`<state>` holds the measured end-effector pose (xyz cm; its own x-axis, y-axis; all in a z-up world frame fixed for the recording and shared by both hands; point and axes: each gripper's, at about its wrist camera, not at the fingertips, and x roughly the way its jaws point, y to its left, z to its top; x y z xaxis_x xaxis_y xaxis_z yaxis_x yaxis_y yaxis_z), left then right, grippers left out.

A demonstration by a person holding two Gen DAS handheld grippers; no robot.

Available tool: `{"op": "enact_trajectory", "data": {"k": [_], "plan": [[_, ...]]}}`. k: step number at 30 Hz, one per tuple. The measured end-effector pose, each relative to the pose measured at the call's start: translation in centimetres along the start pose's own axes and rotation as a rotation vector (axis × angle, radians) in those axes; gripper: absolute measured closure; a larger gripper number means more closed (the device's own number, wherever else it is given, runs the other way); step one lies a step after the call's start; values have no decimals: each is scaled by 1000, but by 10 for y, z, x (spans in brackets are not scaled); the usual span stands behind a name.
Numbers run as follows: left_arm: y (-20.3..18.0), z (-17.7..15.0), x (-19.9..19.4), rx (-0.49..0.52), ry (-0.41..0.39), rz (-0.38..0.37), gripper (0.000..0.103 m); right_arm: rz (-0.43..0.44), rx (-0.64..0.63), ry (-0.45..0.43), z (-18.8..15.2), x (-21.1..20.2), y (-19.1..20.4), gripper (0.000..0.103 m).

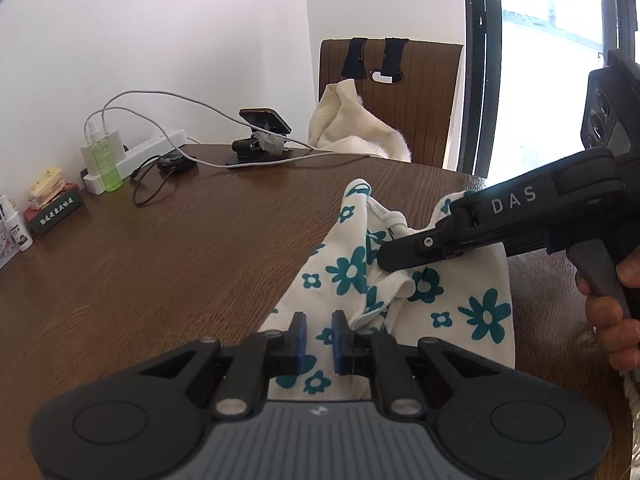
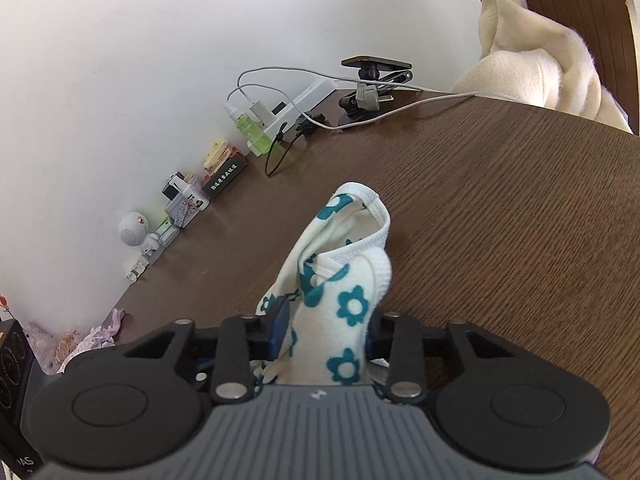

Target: Fold clothes

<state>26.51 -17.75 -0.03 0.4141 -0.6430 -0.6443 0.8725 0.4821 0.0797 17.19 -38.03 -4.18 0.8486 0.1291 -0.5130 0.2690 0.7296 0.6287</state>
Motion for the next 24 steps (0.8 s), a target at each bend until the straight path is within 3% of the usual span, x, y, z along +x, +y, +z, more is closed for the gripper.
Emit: {"op": "enact_trajectory", "data": {"k": [3, 8, 15, 19, 24], "plan": [[2, 0, 0, -15, -3, -7, 92, 0, 17, -1, 0, -1, -5, 84], [3, -1, -11, -32, -27, 6, 84, 1, -57, -31, -1, -5, 6, 93], [1, -15, -44, -34, 7, 44, 84, -13, -480, -90, -13, -20, 72, 94], [6, -28, -73, -74, -23, 70, 84, 23, -685, -73, -27, -21, 110, 94], [21, -35, -88, -127, -26, 111, 83, 56, -794, -32, -41, -16, 133, 94]]}}
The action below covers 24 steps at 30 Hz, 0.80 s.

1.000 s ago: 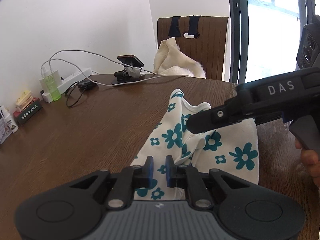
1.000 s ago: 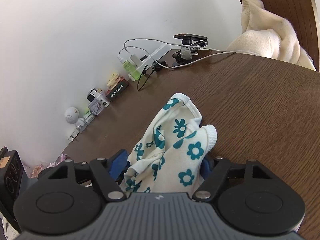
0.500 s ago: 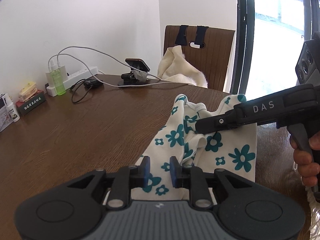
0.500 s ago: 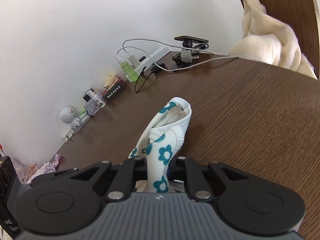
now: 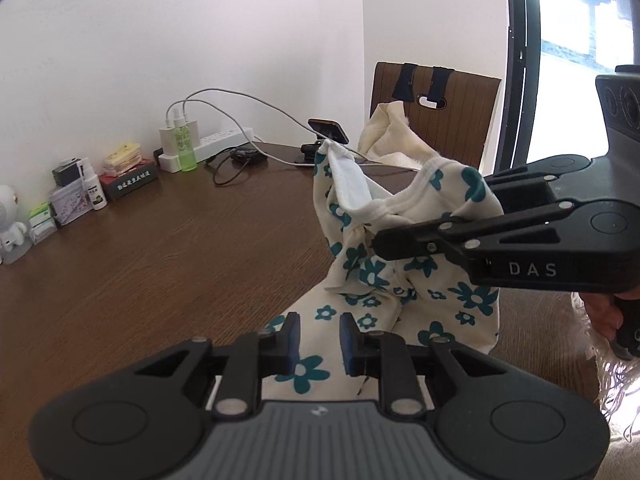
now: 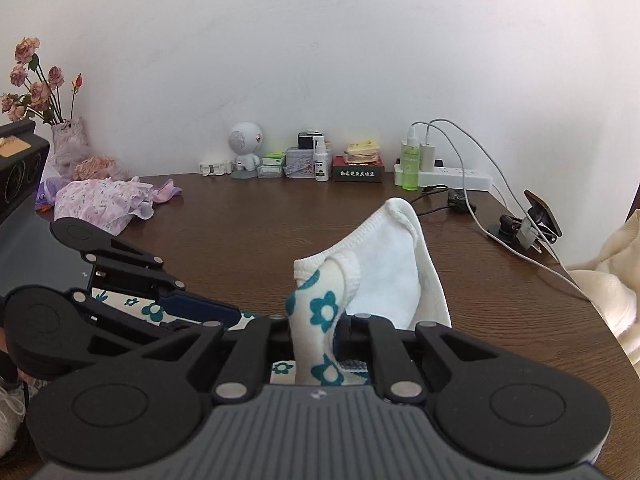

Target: Fold clothes

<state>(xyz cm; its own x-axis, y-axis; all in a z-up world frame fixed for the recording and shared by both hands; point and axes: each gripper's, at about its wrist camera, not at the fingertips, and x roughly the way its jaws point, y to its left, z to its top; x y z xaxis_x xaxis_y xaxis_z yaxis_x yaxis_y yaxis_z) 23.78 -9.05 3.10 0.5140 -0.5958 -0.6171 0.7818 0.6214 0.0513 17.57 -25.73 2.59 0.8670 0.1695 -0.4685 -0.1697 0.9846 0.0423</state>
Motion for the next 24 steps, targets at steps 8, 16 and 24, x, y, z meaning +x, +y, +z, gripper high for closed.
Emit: {"op": "enact_trajectory", "data": {"k": [8, 16, 24], "plan": [[-4, 38, 40, 0, 15, -12, 82, -99, 255, -35, -21, -16, -50, 92], [-39, 51, 92, 130, 80, -89, 86, -80, 564, 18, -61, -27, -111, 64], [-46, 38, 85, 156, 77, -109, 89, 4, 735, -25, -83, -20, -128, 44]]}}
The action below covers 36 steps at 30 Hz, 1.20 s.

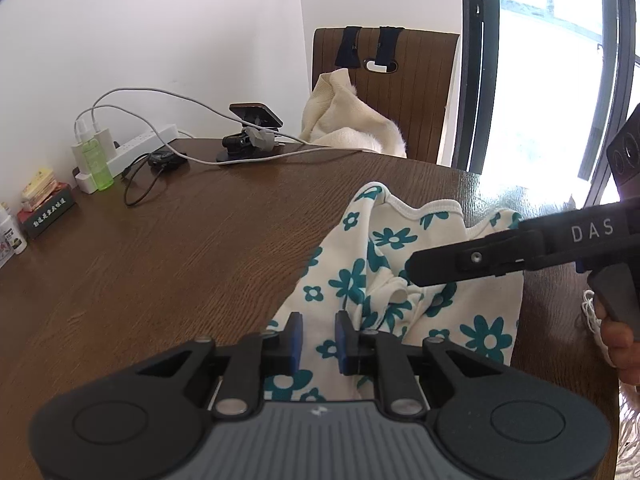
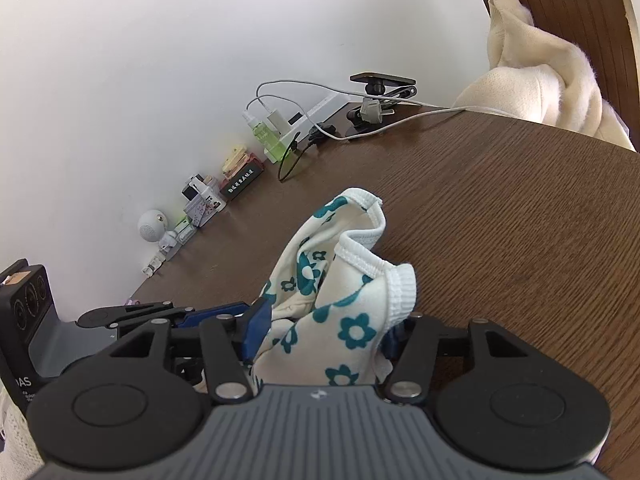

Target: Fold clothes

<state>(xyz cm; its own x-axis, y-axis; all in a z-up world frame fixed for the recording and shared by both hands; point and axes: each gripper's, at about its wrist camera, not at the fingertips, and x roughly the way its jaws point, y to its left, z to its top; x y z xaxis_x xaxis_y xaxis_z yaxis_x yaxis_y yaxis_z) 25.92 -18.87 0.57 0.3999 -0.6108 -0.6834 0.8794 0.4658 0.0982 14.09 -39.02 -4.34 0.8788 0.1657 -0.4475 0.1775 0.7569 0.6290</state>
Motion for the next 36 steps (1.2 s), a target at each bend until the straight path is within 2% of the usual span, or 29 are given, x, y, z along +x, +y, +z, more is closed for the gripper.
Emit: {"op": "enact_trajectory", "data": {"k": [3, 8, 9, 10, 11, 13, 17, 21, 26, 29, 33, 36], "plan": [[-3, -3, -2, 11, -5, 5, 89, 17, 7, 10, 3, 13, 7, 42], [-6, -8, -8, 22, -21, 8, 89, -9, -4, 14, 5, 28, 20, 44], [-6, -9, -9, 19, -23, 12, 89, -24, -3, 18, 6, 30, 21, 57], [-4, -10, -12, 9, -23, 17, 88, -37, -1, 22, 6, 32, 21, 78], [-2, -11, -15, -4, -24, 21, 86, -38, 8, 24, 5, 32, 19, 84], [3, -15, -26, -30, -26, 36, 84, -39, 20, 26, 4, 33, 15, 87], [8, -30, -60, -31, -36, 90, 81, -53, -64, 6, 6, 29, 26, 91], [13, -54, -94, -26, -21, 173, 79, -75, -207, -17, 11, 27, 45, 91], [24, -84, -124, -51, 23, 263, 79, -112, -460, -39, 12, 26, 84, 92], [36, -95, -131, -93, 41, 264, 79, -128, -578, -45, 6, 26, 107, 92], [41, -105, -127, -100, 59, 232, 79, -164, -740, -39, -10, 30, 138, 92], [43, -108, -126, -110, 38, 220, 79, -195, -870, -38, -30, 37, 162, 92]]}}
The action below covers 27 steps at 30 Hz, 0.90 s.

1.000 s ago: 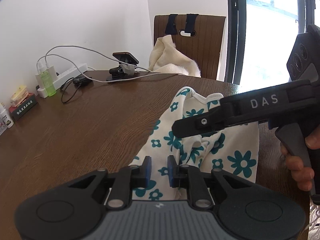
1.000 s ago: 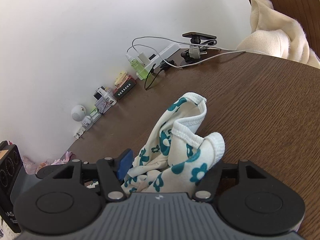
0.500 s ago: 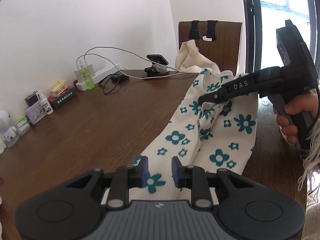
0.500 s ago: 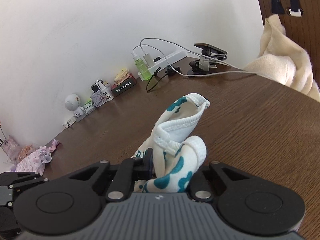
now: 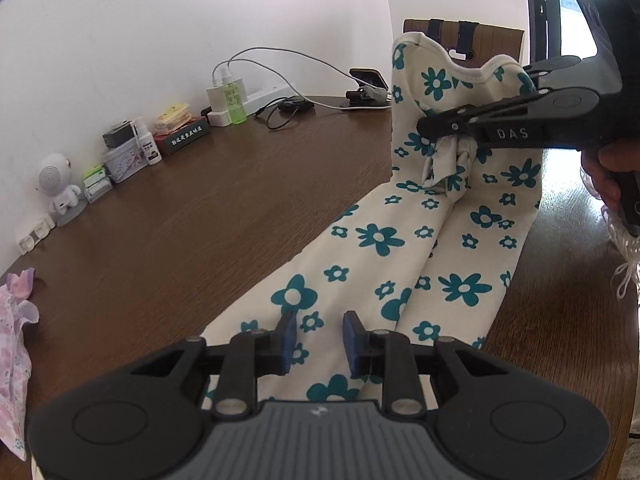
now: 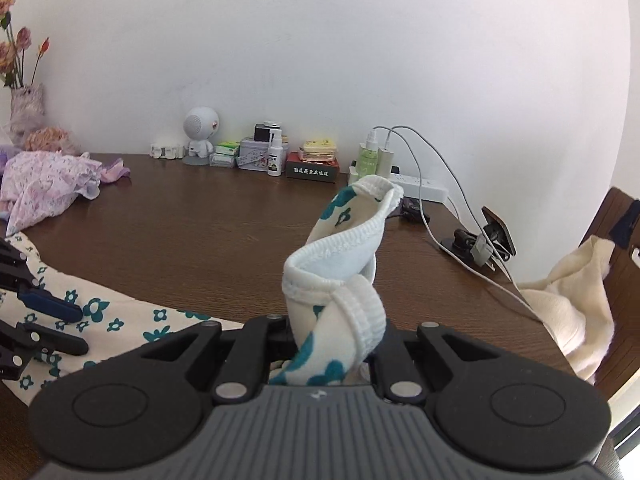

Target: Fold clothes

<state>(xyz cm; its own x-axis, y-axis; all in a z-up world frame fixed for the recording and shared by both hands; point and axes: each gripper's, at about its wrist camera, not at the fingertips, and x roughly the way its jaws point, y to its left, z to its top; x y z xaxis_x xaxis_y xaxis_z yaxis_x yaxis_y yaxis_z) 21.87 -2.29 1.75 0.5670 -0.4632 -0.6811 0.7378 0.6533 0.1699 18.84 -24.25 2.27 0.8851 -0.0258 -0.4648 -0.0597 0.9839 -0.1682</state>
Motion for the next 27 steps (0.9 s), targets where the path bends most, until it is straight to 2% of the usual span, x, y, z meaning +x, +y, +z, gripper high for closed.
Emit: {"op": "enact_trajectory", "data": {"k": [3, 8, 11, 12, 15, 19, 21, 24, 26, 27], "plan": [[2, -2, -1, -10, -14, -13, 79, -20, -115, 17, -2, 5, 32, 92], [4, -6, -4, -36, -32, -36, 75, -19, -194, 56, -13, 17, 66, 87], [6, -9, -8, -55, -38, -49, 73, 12, -184, 53, -15, 15, 73, 71], [7, -10, -9, -61, -40, -53, 73, 44, -171, 51, -15, 13, 73, 61], [9, -12, -12, -78, -46, -63, 72, 171, -93, 60, -11, 1, 68, 58], [9, -12, -12, -88, -41, -54, 72, 409, 160, 57, 0, -25, 37, 53], [8, -12, -12, -92, -39, -49, 72, 442, 245, 19, 4, -41, 18, 53], [8, -12, -13, -100, -36, -42, 71, 340, 221, -13, 4, -55, -5, 56], [7, -12, -13, -104, -34, -37, 71, 252, 150, 13, -4, -51, -12, 72], [7, -12, -13, -107, -33, -34, 71, 241, 138, 33, -8, -44, -15, 84]]}}
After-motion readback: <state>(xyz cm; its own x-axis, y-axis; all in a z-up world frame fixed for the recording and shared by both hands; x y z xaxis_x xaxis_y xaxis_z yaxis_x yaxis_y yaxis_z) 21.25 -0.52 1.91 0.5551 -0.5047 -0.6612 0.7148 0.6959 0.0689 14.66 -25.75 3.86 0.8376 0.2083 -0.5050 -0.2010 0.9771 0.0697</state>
